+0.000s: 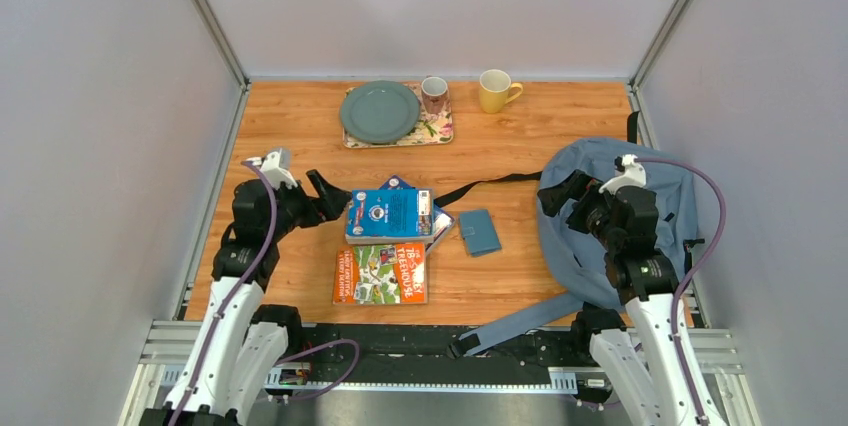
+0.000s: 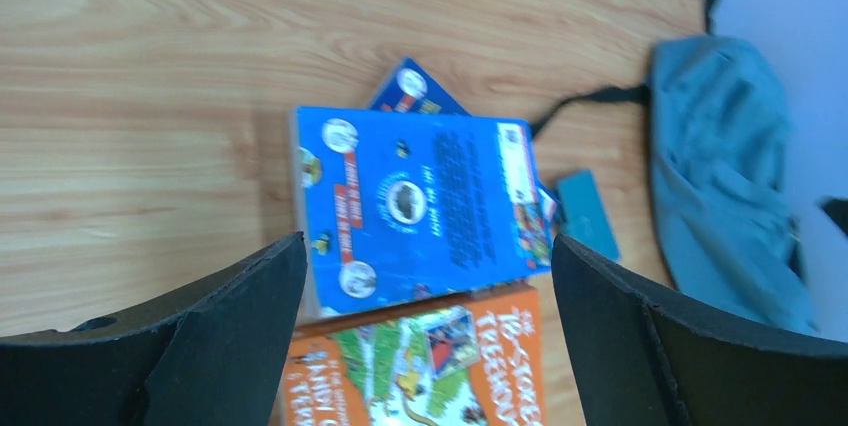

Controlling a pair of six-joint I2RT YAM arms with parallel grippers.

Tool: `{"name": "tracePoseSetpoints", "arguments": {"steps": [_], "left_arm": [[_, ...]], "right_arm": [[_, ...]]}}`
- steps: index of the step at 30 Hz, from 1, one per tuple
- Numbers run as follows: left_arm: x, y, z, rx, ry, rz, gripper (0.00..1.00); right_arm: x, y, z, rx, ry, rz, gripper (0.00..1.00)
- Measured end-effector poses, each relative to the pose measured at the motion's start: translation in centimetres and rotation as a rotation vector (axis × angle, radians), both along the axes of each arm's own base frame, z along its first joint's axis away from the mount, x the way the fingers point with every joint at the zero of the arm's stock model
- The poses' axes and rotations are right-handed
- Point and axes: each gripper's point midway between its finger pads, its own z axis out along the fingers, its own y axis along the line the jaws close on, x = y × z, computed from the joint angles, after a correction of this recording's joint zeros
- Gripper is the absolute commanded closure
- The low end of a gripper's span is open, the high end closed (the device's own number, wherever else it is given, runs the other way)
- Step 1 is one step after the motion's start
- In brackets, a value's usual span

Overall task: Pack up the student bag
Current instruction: Move the book to the center of the board.

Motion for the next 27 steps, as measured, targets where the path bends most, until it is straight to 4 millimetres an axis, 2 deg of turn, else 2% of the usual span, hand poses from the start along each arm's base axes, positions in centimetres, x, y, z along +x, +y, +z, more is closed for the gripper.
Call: {"name": "tracePoseSetpoints", "arguments": {"steps": [4,7,9,11,13,16,19,23,27], "left_arm": [[-0.6,-3.0,0.4,-0.133,0.037,-0.137,0.01],[-0.9,-4.5,0.4,-0.148,0.048,-0.179,0.01],[-1.8,-6.6,0.2,-0.127,0.049,-0.245,0.01],[-3.5,-10.3,-0.5,-0.078,0.058,-0.356,0.01],[-4.7,-12.8,-1.2,-0.037,0.081,-0.436,0.01],[-4.3,-15.8,-2.0,0.05,0.114,-0.484,0.01],[-4.4,-18.9,-3.9,0.136,0.146,-0.539,0.01],[-5.3,-21.6,-6.9,0.217,0.206,-0.614,0.01],[-5.1,-23.8,-9.5,0.248,0.262,-0.654,0.01]], "right_arm": [[-0.1,1.1,-0.5,0.028,0.031,0.055,0.0],[-0.2,1.4,-0.6,0.037,0.039,0.074,0.0],[-0.3,1.5,-0.5,0.042,0.035,0.078,0.0],[-0.3,1.7,-0.4,0.049,0.034,0.084,0.0],[-0.3,1.8,-0.1,0.056,0.031,0.091,0.0],[-0.3,2.0,0.6,0.066,0.021,0.094,0.0],[-0.2,2.0,1.1,0.078,0.013,0.089,0.0],[-0.3,2.2,1.2,0.1,0.018,0.084,0.0],[-0.3,2.2,1.2,0.116,0.026,0.072,0.0]]}}
